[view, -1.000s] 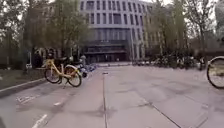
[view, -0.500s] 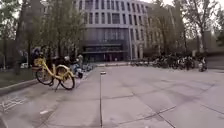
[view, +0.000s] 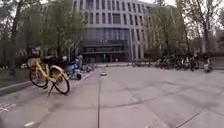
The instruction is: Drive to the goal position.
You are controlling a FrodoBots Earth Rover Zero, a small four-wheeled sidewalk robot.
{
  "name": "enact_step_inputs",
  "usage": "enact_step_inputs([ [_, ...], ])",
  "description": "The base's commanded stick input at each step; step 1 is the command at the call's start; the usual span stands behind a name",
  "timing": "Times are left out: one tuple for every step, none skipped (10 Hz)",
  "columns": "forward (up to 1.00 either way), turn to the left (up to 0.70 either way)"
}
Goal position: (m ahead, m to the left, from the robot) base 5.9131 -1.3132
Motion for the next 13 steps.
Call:
enact_step_inputs([
  [0.70, 0.00],
  [0.70, 0.00],
  [0.70, 0.00],
  [0.70, 0.00],
  [0.70, 0.00],
  [0.70, 0.00],
  [0.70, 0.00],
  [0.70, 0.00],
  [0.70, 0.00],
  [0.70, 0.00],
  [0.70, 0.00],
  [0.70, 0.00],
  [0.70, 0.00],
])
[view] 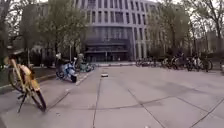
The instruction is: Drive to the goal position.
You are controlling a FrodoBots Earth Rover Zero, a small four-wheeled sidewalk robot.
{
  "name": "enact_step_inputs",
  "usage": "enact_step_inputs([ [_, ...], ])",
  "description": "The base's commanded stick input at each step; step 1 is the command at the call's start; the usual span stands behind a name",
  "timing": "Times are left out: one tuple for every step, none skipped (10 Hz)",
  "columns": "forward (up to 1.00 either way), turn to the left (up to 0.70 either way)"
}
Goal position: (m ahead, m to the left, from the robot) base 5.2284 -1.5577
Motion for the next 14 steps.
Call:
enact_step_inputs([
  [0.70, 0.00],
  [0.70, 0.00],
  [0.70, 0.00],
  [0.70, 0.00],
  [0.70, 0.00],
  [0.70, 0.00],
  [0.70, 0.00],
  [0.70, 0.00],
  [0.70, 0.00],
  [0.70, 0.00],
  [0.70, 0.00],
  [0.70, 0.00],
  [0.70, 0.00],
  [0.70, 0.00],
])
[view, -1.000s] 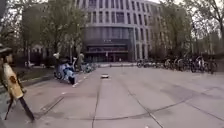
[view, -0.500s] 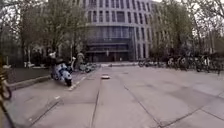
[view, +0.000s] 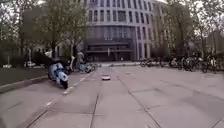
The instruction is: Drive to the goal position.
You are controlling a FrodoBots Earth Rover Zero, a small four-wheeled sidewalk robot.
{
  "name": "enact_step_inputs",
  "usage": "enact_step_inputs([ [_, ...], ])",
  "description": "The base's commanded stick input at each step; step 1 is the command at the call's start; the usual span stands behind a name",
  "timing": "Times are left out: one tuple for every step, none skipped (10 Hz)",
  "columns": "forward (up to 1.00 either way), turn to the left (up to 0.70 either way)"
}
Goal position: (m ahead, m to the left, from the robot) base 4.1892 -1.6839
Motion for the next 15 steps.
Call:
enact_step_inputs([
  [0.70, 0.00],
  [0.70, 0.00],
  [0.70, 0.00],
  [0.70, 0.00],
  [0.70, 0.00],
  [0.70, 0.00],
  [0.70, 0.00],
  [0.70, 0.00],
  [0.70, 0.00],
  [0.70, 0.00],
  [0.70, 0.00],
  [0.70, 0.01],
  [0.70, 0.14],
  [0.70, 0.14],
  [0.70, 0.14],
])
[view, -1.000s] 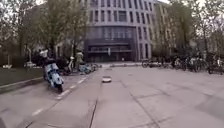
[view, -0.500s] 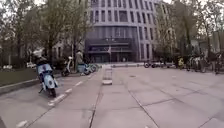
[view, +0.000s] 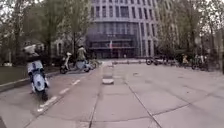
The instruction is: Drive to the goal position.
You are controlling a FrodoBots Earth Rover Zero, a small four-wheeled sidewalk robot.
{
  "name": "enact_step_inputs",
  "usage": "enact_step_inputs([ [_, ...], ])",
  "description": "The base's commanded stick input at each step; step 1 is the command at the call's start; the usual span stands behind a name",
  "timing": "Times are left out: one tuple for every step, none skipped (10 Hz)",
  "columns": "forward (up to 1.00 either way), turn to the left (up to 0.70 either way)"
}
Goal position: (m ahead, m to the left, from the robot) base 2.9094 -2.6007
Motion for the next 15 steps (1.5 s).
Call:
enact_step_inputs([
  [0.70, 0.14],
  [0.70, 0.11],
  [0.70, 0.00],
  [0.70, 0.00],
  [0.70, 0.00],
  [0.70, 0.00],
  [0.70, 0.00],
  [0.70, 0.00],
  [0.70, 0.00],
  [0.70, 0.02],
  [0.70, 0.13],
  [0.70, 0.14],
  [0.70, 0.14],
  [0.70, 0.14],
  [0.70, 0.14],
])
